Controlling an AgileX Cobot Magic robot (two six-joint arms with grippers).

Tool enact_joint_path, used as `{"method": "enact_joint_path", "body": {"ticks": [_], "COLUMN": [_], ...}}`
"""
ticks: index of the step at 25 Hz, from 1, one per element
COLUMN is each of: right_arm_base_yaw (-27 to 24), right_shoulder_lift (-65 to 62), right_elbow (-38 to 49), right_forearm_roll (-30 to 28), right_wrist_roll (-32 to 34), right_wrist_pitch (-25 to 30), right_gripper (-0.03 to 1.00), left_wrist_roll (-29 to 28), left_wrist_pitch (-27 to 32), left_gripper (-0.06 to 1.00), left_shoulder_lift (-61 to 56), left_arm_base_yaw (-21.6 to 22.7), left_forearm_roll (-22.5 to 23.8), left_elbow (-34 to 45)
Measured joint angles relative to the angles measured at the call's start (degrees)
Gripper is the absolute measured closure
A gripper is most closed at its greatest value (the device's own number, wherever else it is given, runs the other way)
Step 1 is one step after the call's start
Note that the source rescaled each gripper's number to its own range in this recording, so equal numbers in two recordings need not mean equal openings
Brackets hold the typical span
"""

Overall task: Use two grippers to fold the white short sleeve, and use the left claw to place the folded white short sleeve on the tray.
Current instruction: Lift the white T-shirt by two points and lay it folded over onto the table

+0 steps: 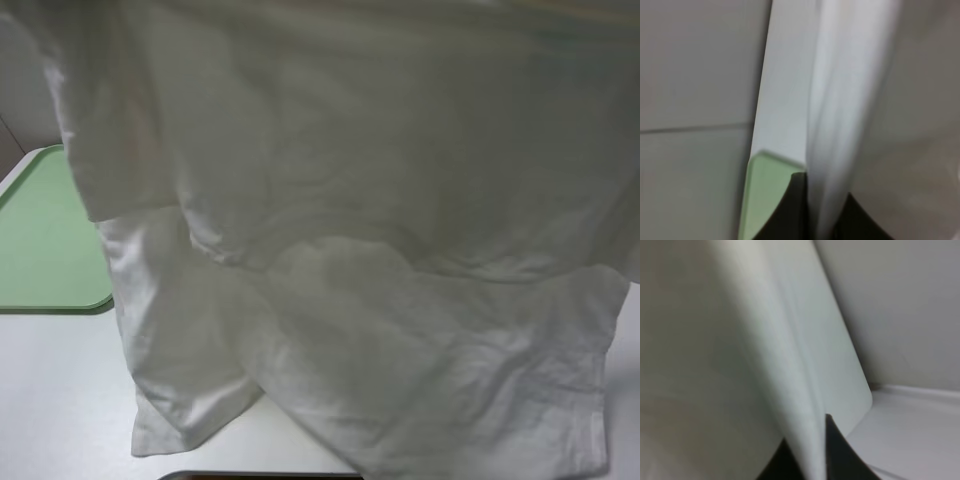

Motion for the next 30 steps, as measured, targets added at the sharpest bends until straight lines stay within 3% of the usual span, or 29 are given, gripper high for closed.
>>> {"method": "enact_joint_path", "body": {"ticks": [1, 6, 8, 13, 14, 18, 22, 25, 30], "right_arm_base_yaw": [0.0, -0.55, -3.27, -8.97, -8.97, -13.76, -17.02, -18.14, -18.2], "right_shoulder_lift": [0.0, 9.48, 14.1, 20.19, 20.19, 25.83, 30.19, 32.49, 35.0], "right_elbow": [0.0, 3.54, 3.54, 3.59, 3.59, 3.59, 3.84, 3.84, 3.84], "right_forearm_roll": [0.0, -2.31, -2.43, -2.43, -2.43, -2.57, -2.77, -2.9, -2.17], "right_wrist_roll": [0.0, 0.0, 0.23, 1.86, 1.86, 2.34, 2.4, 2.4, 2.46], "right_wrist_pitch": [0.0, -11.93, -19.16, -29.91, -29.91, -42.35, -51.72, -54.97, -55.23], "right_gripper": [0.97, 0.97, 0.97, 0.97, 0.97, 0.97, 0.97, 0.97, 0.97], "left_wrist_roll": [0.63, 1.62, 2.35, 3.83, 3.83, 3.97, 3.58, 2.25, 1.08], "left_wrist_pitch": [-0.03, -0.13, -1.01, -11.84, -11.84, -23.43, -29.17, -31.93, -35.25], "left_gripper": [0.94, 0.94, 0.94, 0.94, 0.94, 0.94, 0.94, 0.94, 0.94], "left_shoulder_lift": [2.93, 13.21, 16.83, 22.38, 22.38, 26.62, 30.12, 32.58, 37.76], "left_arm_base_yaw": [0.61, 6.48, 9.36, 14.44, 14.44, 17.84, 19.35, 19.5, 19.5], "left_forearm_roll": [1.1, 1.47, 1.28, 1.0, 1.0, 1.04, 1.04, 1.09, 1.15], "left_elbow": [0.0, 0.0, 0.0, 0.0, 0.0, 0.0, 0.0, 0.0, 0.0]}}
